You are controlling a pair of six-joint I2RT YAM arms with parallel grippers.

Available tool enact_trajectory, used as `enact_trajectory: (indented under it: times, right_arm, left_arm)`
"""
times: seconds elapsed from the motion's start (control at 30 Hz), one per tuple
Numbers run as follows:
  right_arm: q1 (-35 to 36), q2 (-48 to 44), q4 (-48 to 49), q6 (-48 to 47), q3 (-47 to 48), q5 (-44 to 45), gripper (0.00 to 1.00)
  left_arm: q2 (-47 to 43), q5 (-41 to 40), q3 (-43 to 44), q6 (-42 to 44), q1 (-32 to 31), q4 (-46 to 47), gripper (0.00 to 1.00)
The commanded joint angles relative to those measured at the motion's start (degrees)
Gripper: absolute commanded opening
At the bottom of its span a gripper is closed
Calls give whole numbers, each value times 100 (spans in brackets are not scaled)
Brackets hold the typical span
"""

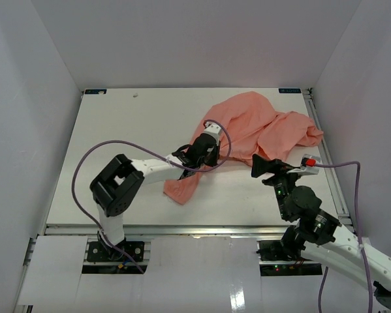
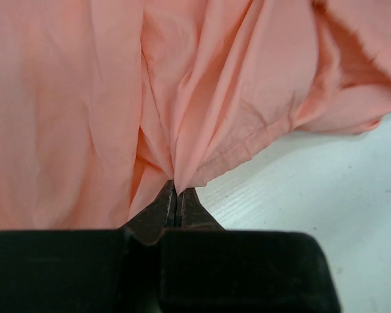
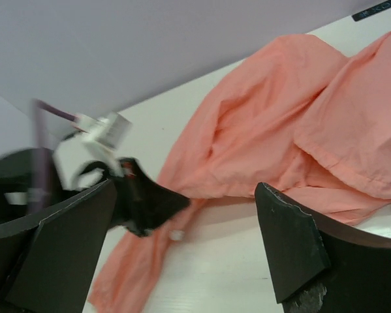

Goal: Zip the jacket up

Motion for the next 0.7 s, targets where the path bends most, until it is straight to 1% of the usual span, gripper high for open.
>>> enact_trajectory:
  times: [0.0, 0.1, 0.17, 0.23, 0.3, 0.37, 0.4, 0.43, 0.47, 0.5, 0.53, 0.57, 0.67]
  right_arm:
    - [-5, 1385, 412, -267, 356, 327, 93]
    - [-113, 2200, 185, -276, 914, 578, 93]
    - [-447, 2852, -179, -64, 1199, 525, 93]
    - [-917, 3315, -658, 232, 1454, 179, 94]
    - [-1514, 3668, -973, 619, 1549, -331, 96]
    - [-2118, 3961, -966, 846, 1499, -789, 97]
    - [-2268, 4082, -890, 821, 1466, -906, 99]
    - [-2396, 4242, -755, 759, 1457, -1051, 98]
    - [-2498, 4456, -578, 674, 1475, -1221, 95]
    - [-2552, 4768, -485, 650, 1531, -1375, 93]
    - [-2553, 5011, -496, 615, 1664, -1388, 92]
    - [-2557, 5215, -499, 596, 1793, -1394, 91]
    - [-2617, 5791, -480, 585, 2190, -1501, 89]
  left_arm:
    - [-1216, -420, -418, -13, 129, -493, 0]
    - [-1620, -731, -841, -130, 238, -691, 0]
    - [-1767, -836, -1011, -325, 390, -967, 0]
    - [-1862, -929, -1142, -587, 598, -1197, 2]
    - [-1938, -1028, -1258, -804, 716, -1449, 8]
    - [-1979, -1140, -1341, -910, 816, -1667, 10]
    - [-1984, -1211, -1368, -927, 854, -1754, 12]
    - [-1984, -1269, -1381, -955, 899, -1856, 15]
    - [-1981, -1322, -1383, -991, 945, -1964, 21]
    - [-1996, -1422, -1391, -1015, 961, -2026, 30]
    - [-2025, -1440, -1420, -1055, 961, -2050, 43]
    - [-2072, -1435, -1469, -1093, 961, -2040, 51]
    - [-2302, -1356, -1773, -1100, 961, -1766, 62]
